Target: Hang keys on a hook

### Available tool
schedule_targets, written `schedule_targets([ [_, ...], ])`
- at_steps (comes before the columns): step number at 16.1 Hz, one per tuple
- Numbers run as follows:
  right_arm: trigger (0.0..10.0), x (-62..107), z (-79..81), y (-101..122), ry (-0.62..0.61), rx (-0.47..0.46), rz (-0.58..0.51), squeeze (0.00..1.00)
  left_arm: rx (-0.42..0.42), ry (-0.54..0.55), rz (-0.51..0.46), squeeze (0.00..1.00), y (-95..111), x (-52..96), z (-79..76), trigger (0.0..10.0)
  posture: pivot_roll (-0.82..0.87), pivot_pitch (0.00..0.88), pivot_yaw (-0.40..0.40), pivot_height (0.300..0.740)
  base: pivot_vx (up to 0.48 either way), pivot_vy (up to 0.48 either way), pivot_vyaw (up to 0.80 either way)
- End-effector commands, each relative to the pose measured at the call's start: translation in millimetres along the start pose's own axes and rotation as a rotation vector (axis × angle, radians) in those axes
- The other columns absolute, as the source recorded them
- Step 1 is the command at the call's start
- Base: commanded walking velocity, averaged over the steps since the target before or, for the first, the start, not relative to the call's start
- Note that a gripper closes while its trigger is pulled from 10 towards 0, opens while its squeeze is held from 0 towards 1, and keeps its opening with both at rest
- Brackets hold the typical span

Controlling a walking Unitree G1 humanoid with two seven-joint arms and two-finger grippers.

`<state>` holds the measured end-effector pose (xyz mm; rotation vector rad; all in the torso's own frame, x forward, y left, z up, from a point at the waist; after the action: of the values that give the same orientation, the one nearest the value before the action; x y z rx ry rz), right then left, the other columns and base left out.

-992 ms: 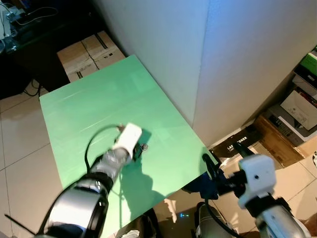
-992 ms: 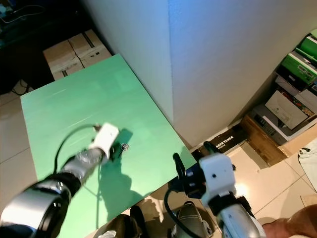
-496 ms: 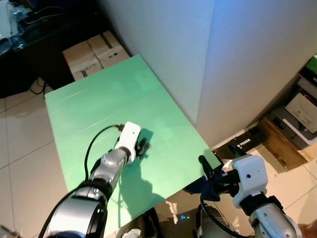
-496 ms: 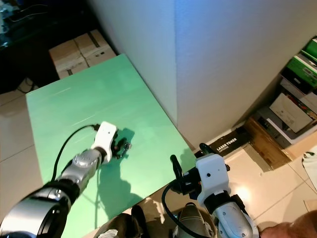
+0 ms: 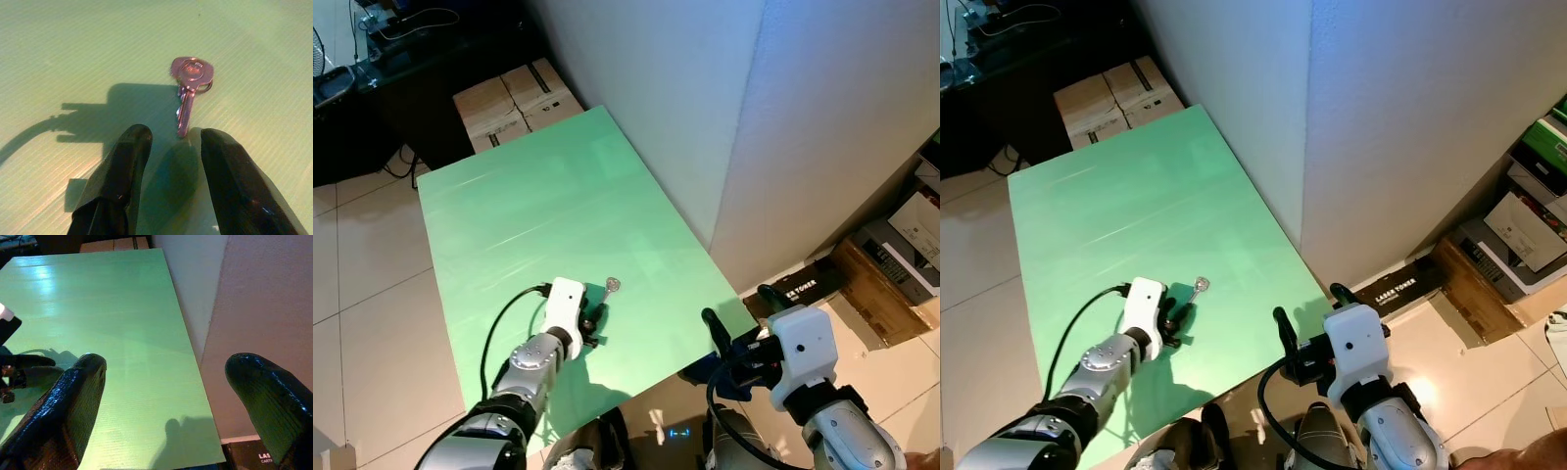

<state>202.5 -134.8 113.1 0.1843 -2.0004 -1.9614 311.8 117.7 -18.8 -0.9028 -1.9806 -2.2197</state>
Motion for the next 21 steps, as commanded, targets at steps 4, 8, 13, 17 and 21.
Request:
schedule_targets([
  [4,10.0,4.4,3.3,-5,0.014,-0.011,0.009,0.0,0.079,-0.006,-0.009,0.0,-8,2.8,-9.2,10.0,-0.35,0.193,0.162,0.74,0.0,0.0,0.0],
  [8,10.0,2.6,4.7,-9,0.014,-0.013,0.019,0.0,0.062,-0.022,-0.028,0.0,-3,1.1,-10.7,10.0,-0.34,0.194,0.163,0.74,0.0,0.0,0.0],
  [13,10.0,0.1,5.6,-9,0.016,-0.014,0.018,0.0,0.029,-0.031,-0.011,0.0,-5,-0.2,-17.0,10.0,-0.35,0.198,0.164,0.74,0.0,0.0,0.0],
  [17,10.0,-0.7,7.8,-8,0.02,-0.013,0.011,0.0,-0.007,-0.05,-0.016,0.0,1,-5.2,-28.8,10.0,-0.35,0.203,0.165,0.74,0.0,0.0,0.0],
  [21,10.0,2.5,8.1,-9,0.016,-0.014,0.01,0.0,0.063,-0.042,-0.089,0.0,21,-12.3,-32.4,10.0,-0.36,0.205,0.168,0.74,0.0,0.0,0.0],
])
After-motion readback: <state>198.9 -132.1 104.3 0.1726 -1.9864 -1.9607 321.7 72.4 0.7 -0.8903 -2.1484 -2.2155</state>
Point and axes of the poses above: a point about 5 cm out from each wrist's last joint towards the gripper, its own x axis pointing back from the gripper into the wrist, its own y axis along the axis of the wrist's last joint, z = x × y, the point moved 3 cm from there along -x, pointing out of the wrist towards the gripper, and after that the axes turned 8 degrees about -x, right-handed, at the moved point
